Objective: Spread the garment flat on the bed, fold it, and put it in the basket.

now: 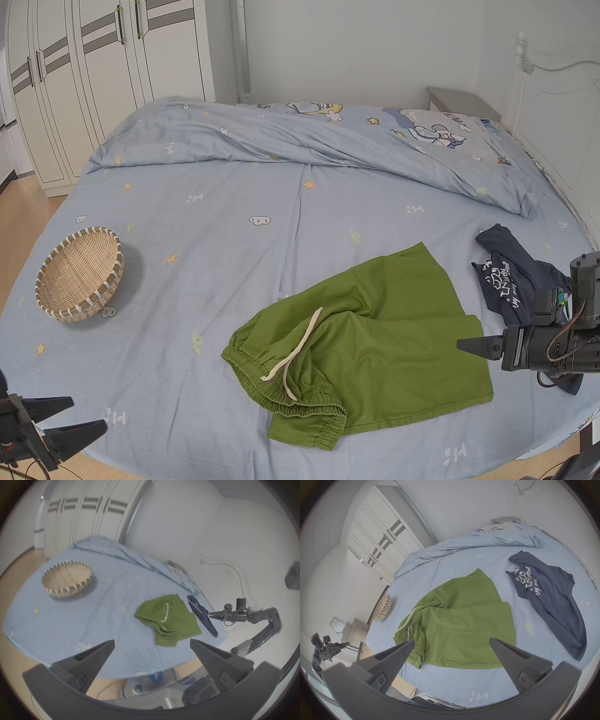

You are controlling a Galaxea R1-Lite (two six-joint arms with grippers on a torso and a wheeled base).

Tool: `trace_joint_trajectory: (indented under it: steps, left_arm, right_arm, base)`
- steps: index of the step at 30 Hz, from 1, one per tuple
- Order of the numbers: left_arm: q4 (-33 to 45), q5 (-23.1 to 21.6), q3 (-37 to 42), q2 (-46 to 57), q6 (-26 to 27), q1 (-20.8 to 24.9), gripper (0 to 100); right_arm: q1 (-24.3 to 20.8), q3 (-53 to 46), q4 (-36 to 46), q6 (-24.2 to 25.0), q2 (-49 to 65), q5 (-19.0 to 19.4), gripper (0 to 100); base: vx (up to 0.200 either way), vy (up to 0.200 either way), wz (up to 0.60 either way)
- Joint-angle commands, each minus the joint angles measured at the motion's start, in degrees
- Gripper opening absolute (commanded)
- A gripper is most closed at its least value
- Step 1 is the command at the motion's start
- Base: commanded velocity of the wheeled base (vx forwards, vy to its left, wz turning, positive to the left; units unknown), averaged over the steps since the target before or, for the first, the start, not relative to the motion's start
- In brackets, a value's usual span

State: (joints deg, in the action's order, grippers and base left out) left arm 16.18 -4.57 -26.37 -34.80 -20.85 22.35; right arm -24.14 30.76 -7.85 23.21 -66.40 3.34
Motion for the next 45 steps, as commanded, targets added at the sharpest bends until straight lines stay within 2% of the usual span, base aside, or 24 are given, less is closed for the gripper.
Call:
trace_joint_trajectory:
  steps: [1, 4, 5, 6, 8, 11, 15, 20, 28, 37, 45]
  left_arm:
    - [-0.2, -3.0, -12.8, -32.3, -16.4, 19.0, 100]
    - [-0.5, 3.3, -14.2, -39.9, -18.9, 22.6, 100]
    - [-0.5, 3.8, -14.2, -40.2, -19.0, 22.7, 100]
    - [-1.4, 9.5, -14.6, -43.1, -19.3, 25.0, 100]
    - [-3.7, 13.3, -14.4, -44.6, -19.1, 25.8, 100]
    - [-5.4, 16.0, -14.7, -45.6, -18.8, 27.3, 100]
    - [-5.1, 19.0, -13.7, -42.8, -17.7, 27.0, 100]
    - [-7.0, 18.9, -9.4, -33.7, -14.3, 27.0, 100]
    - [-7.5, 19.1, -6.5, -33.4, -12.1, 27.0, 100]
    - [-7.6, 19.3, -6.4, -33.4, -10.8, 27.0, 100]
    - [-7.6, 19.4, -6.8, -34.6, -9.2, 27.1, 100]
  right_arm:
    - [3.2, 1.8, 4.2, -1.8, 1.0, 1.1, 100]
    - [3.7, 1.8, 4.2, -1.9, 0.8, 1.0, 100]
    - [3.7, 1.8, 4.2, -1.9, 0.8, 1.1, 100]
    - [4.5, 1.8, 4.2, -1.9, 0.7, 1.1, 100]
    - [4.7, 1.7, 4.2, -1.9, 0.7, 1.1, 100]
    - [4.7, 1.6, 4.2, -1.9, 0.6, 1.1, 100]
    - [4.8, 1.7, 4.2, -1.9, 0.6, 1.1, 100]
    - [4.7, 1.6, 4.1, -1.9, 0.0, 1.1, 100]
    - [4.7, 1.6, 3.8, -1.9, -0.9, 1.1, 100]
    - [4.8, 1.6, 3.8, -1.9, -0.9, 1.1, 100]
    - [4.7, 1.7, 3.7, -1.9, -0.9, 1.1, 100]
  base:
    - [0.0, 0.0, 0.0]
    - [0.0, 0.0, 0.0]
    - [0.0, 0.0, 0.0]
    - [0.0, 0.0, 0.0]
    - [0.0, 0.0, 0.0]
    - [0.0, 0.0, 0.0]
    - [0.0, 0.0, 0.0]
    - [0.0, 0.0, 0.0]
    - [0.0, 0.0, 0.0]
    - [-0.2, 0.0, 0.0]
    - [0.0, -0.05, 0.0]
